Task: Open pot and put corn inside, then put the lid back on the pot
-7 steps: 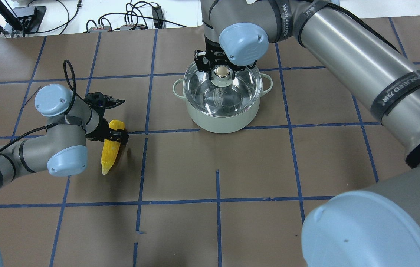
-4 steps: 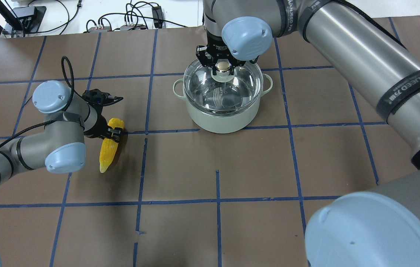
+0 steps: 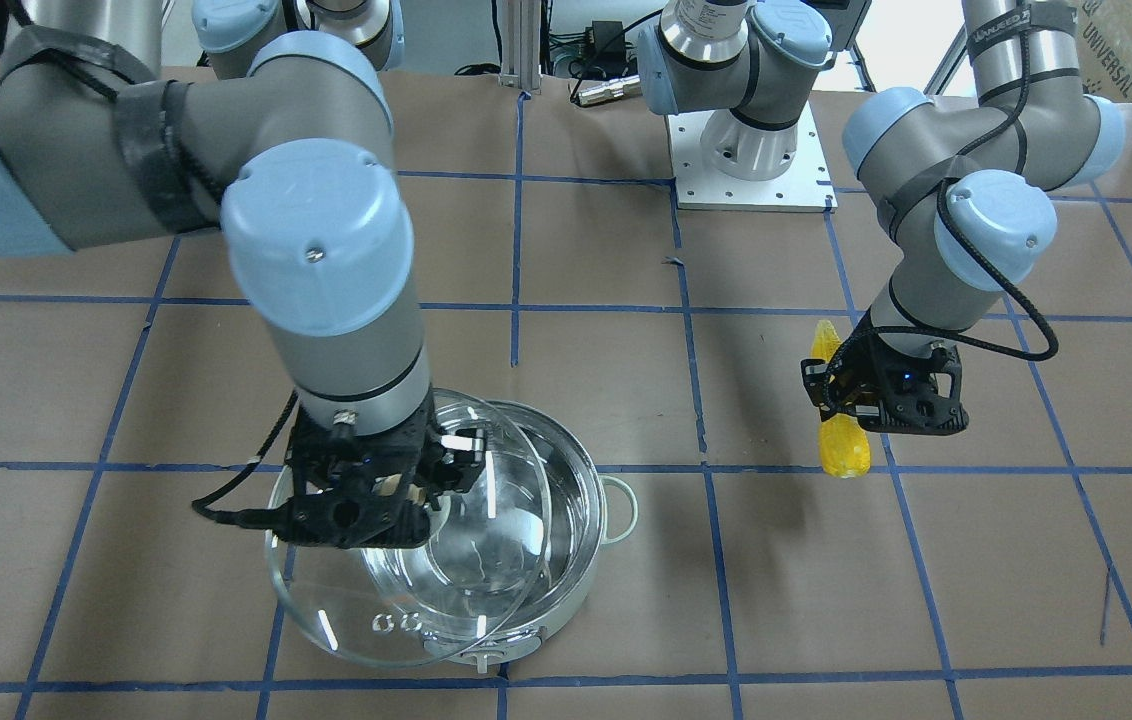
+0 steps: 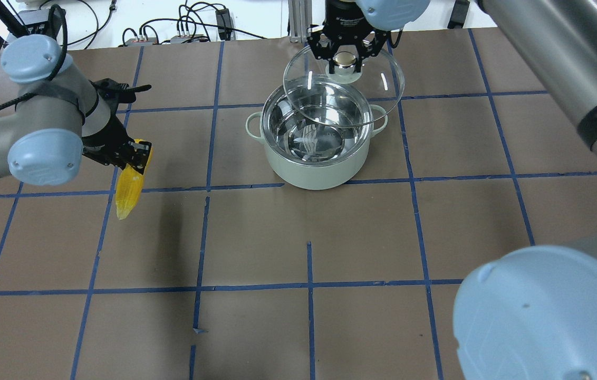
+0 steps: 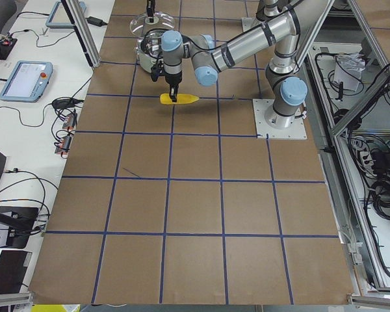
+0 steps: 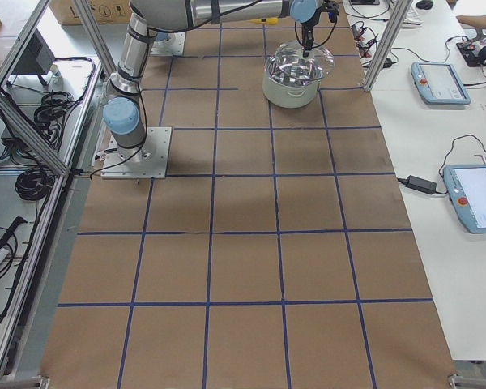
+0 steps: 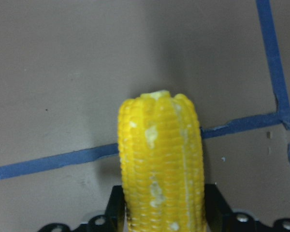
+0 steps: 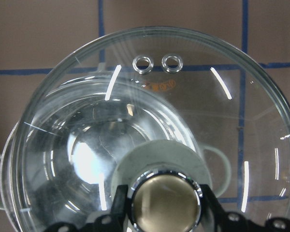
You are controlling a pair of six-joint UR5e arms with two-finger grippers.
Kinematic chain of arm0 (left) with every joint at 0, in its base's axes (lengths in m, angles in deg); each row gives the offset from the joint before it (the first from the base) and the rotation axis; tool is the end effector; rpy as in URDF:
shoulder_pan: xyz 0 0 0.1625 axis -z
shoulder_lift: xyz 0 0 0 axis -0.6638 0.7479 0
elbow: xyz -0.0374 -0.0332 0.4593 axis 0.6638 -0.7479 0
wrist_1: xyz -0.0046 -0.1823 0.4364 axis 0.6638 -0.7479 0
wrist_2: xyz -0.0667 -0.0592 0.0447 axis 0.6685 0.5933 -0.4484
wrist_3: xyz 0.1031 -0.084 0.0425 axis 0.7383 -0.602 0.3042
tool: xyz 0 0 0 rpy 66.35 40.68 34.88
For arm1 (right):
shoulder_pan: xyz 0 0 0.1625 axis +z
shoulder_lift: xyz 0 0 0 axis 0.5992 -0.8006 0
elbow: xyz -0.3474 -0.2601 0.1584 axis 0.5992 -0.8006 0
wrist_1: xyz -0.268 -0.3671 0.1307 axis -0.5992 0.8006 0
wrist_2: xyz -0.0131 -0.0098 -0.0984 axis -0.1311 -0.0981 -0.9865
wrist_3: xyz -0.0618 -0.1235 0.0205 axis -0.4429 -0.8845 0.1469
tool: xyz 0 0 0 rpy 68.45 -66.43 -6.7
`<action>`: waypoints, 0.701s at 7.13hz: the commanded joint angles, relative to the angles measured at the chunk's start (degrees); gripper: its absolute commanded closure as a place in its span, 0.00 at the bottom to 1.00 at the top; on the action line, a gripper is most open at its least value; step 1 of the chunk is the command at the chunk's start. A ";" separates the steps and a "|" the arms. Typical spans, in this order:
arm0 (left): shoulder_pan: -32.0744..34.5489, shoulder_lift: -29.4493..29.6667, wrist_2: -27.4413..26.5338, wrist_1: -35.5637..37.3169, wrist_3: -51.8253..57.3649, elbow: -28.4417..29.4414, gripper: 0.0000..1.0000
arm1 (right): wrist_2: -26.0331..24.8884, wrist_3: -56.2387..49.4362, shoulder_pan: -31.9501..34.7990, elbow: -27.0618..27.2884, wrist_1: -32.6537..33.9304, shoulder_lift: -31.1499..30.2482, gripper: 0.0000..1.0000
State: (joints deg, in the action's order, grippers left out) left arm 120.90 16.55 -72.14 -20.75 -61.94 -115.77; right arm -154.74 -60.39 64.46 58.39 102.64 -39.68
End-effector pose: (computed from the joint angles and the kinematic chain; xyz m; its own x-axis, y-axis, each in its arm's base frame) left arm -0.0166 -0.6033 0.2762 -0.9986 0.0396 -0.0357 0.0395 0.9992 0.0031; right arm 0.2836 -0.7532 0.4124 -0.9999 0.0086 0.0055 0.0083 0.9981 -0.0608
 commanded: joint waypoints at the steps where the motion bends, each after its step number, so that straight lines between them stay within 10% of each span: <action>1: 6.69 -0.40 0.37 -7.15 -10.52 7.50 0.89 | -0.29 -8.35 -8.16 -0.09 -1.28 0.31 0.81; 5: 24.29 11.60 0.72 -12.72 -34.65 28.15 0.89 | -0.56 -19.10 -15.92 4.30 -1.11 0.32 0.92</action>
State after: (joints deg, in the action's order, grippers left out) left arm 141.08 23.47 -71.56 -33.05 -92.16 -93.66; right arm -155.30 -77.50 50.30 61.39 101.44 -39.31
